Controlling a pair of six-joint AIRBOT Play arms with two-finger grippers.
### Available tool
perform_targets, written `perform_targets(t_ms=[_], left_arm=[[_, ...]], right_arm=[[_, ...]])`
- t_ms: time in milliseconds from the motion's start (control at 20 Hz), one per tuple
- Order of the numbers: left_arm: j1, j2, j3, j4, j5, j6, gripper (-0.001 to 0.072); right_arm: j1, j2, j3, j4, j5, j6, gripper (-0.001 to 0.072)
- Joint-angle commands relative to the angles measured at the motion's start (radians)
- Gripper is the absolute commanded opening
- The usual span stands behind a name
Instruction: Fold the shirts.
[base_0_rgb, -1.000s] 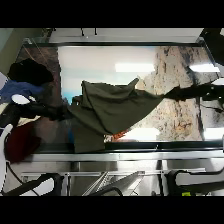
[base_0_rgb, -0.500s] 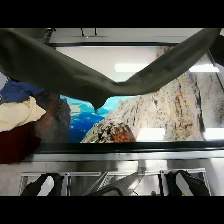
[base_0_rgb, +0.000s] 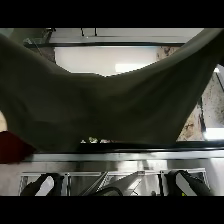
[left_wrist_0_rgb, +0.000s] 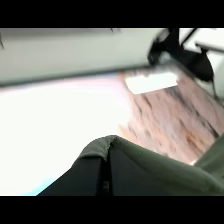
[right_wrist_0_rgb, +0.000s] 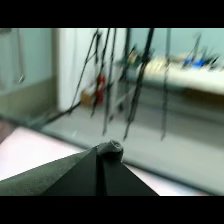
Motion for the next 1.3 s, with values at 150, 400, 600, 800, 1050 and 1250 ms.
perform_targets(t_ms=[150, 400, 600, 800, 1050, 1250], left_arm=[[-0.306, -0.349, -0.311, 0.434, 0.178, -0.001, 0.0021], [-0.307, -0.711, -0.189, 0.431, 0.272, 0.007, 0.0021], [-0.307, -0.852, 0.018, 0.434, 0.218, 0.006, 0.0021], [-0.298, -0.908, 0.07, 0.455, 0.145, -0.003, 0.0021], [-0.308, -0.911, -0.021, 0.618, 0.096, -0.064, 0.0021], [-0.301, -0.911, -0.074, 0.653, 0.07, -0.087, 0.0021]], right_arm=[[0.017, -0.475, -0.13, 0.024, 0.078, 0.009, 0.002], [0.052, -0.798, -0.13, 0.133, -0.1, -0.01, 0.0021], [0.049, -0.891, -0.057, 0.174, -0.105, -0.009, 0.002], [0.05, -0.892, -0.058, 0.112, -0.104, 0.027, 0.002], [0.05, -0.896, -0.117, -0.039, -0.097, 0.09, 0.002], [0.049, -0.904, -0.151, -0.074, -0.105, 0.101, 0.002]])
